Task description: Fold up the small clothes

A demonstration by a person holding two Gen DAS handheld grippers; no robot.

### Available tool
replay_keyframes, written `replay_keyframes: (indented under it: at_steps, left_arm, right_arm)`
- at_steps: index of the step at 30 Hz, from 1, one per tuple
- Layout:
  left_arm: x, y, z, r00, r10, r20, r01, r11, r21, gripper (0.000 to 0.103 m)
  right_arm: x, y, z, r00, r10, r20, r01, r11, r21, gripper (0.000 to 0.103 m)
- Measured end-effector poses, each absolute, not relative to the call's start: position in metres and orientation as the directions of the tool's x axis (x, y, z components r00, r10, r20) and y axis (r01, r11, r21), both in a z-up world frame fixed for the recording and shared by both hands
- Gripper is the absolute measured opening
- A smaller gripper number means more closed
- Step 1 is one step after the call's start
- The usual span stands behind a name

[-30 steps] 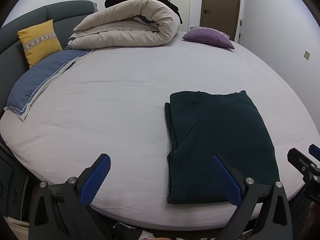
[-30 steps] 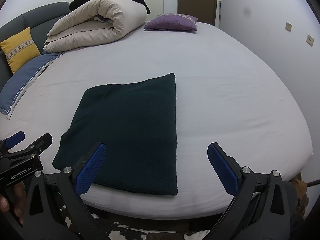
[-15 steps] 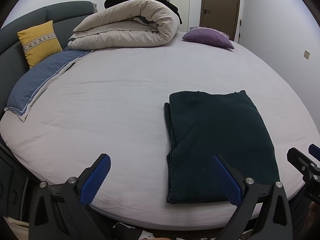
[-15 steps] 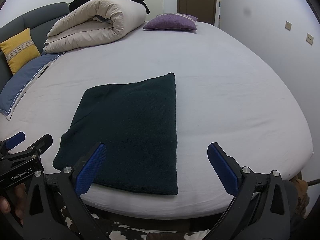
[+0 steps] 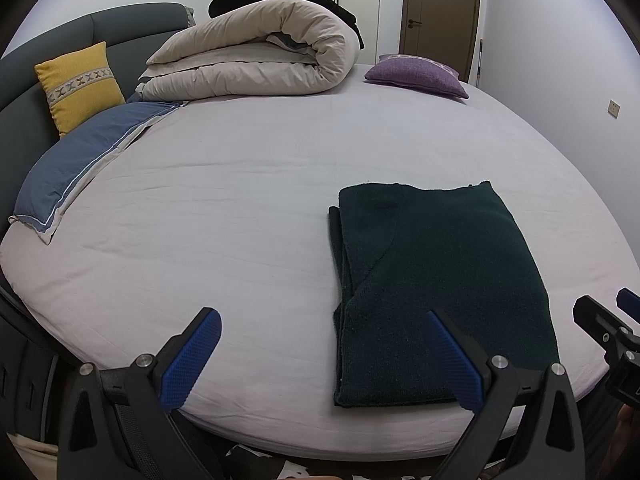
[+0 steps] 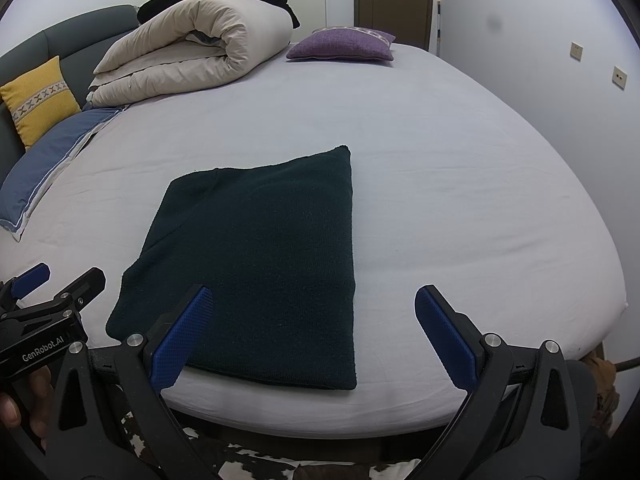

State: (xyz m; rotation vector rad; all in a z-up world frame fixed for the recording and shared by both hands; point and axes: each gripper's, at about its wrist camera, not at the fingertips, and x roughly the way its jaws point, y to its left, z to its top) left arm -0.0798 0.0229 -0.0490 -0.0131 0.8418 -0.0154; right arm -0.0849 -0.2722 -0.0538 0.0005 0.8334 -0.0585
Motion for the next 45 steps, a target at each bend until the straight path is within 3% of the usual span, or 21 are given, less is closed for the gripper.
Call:
replay_keyframes:
  at_steps: [45]
  left_arm:
    - [-0.0783, 0.0203, -0.0454, 0.661, -0.025, -0.750, 0.014, 1.000, -0.021, 0.103]
  right_arm:
    - [-0.0868, -0.2673, -0.0552, 0.668, -0.051, -0.742, 0.050, 0.998, -0.023, 0.103]
